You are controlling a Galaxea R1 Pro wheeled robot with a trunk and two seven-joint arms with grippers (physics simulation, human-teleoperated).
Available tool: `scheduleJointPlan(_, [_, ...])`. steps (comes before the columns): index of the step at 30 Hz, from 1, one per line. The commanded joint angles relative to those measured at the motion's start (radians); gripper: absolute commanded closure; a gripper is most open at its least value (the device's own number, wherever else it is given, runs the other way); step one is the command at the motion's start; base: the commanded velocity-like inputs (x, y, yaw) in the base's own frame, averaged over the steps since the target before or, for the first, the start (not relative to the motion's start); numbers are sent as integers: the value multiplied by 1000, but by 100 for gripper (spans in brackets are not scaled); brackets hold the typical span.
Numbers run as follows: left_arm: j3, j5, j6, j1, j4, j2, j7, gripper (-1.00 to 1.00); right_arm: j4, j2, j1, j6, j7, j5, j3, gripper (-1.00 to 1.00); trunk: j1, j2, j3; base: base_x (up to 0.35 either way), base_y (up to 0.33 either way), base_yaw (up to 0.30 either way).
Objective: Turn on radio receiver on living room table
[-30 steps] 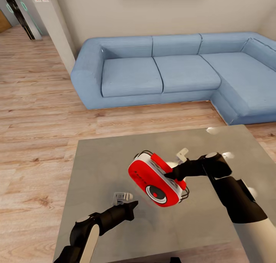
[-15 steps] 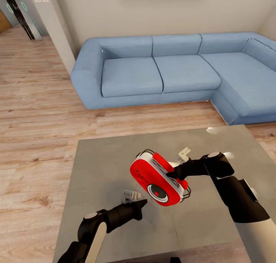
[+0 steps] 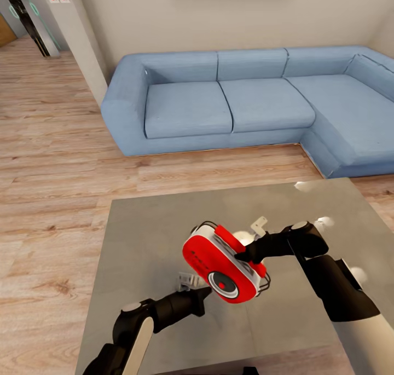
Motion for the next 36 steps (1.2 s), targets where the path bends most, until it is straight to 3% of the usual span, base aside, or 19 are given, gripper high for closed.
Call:
scheduleJointPlan(1, [-6,0,0,0,0,0,0,100,0,0,1,2,3,-5,-1,100,0,0,0,0,0,0])
scheduleJointPlan(7, [-33,1,-1,-1,2,0,-3,100,0,-1,7,4,27,4,-6,100,0,0,0,0,0,0])
scheduleJointPlan(24, [-34,-3,5,-1,4,-7,27,100,-1,-6,7,16,37,43,-17,100,0,0,0,0,0,0])
scheduleJointPlan(25, [-33,-3,5,-1,5,-7,55,100,-1,-7,7,16,37,-32,-17,100,0,0,0,0,0,0])
scheduleJointPlan(29, [-33,8,7,-29,13,-7,131,100,-2,-9,7,16,39,-32,-18,100,0,0,0,0,0,0])
scheduleJointPlan(36, [-32,8,1,-84,114,-7,146,100,-2,-11,7,16,40,-32,-18,100,0,0,0,0,0,0])
